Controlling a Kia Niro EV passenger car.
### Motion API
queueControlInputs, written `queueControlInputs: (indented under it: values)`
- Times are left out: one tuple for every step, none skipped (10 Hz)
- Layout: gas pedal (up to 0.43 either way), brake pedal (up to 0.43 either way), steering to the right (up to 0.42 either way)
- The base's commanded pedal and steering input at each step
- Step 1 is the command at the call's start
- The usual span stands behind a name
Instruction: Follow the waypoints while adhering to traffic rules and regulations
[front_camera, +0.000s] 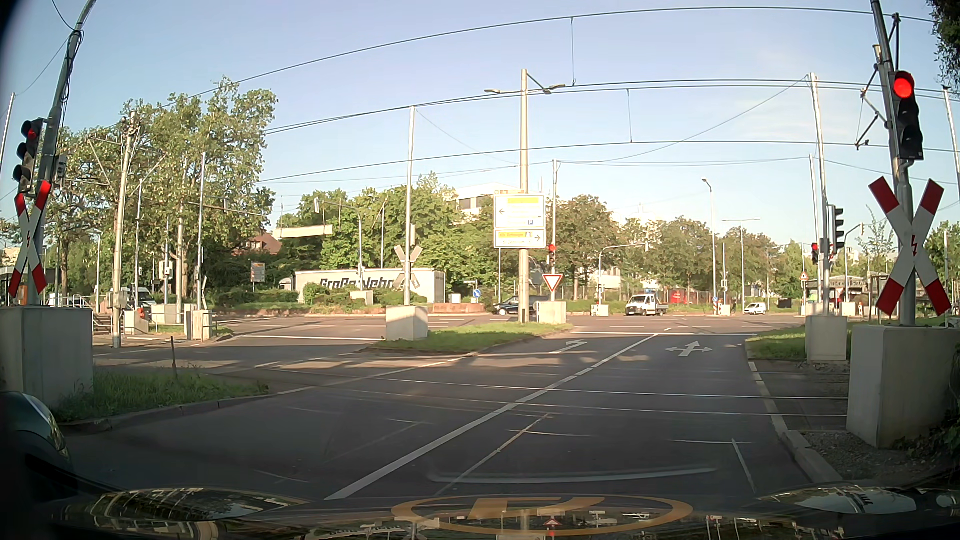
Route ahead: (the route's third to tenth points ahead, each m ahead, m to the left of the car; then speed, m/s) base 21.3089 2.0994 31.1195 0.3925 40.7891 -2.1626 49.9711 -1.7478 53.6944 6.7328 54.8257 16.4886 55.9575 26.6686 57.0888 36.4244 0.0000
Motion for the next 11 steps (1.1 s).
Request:
queueControlInputs:
  values:
    - [0.0,0.293,0.248]
    - [0.0,0.293,0.248]
    - [0.0,0.299,0.248]
    - [0.0,0.293,0.248]
    - [0.0,0.299,0.248]
    - [0.0,0.293,0.248]
    - [0.0,0.293,0.248]
    - [0.0,0.299,0.248]
    - [0.0,0.299,0.248]
    - [0.0,0.299,0.248]
    - [0.0,0.299,0.248]
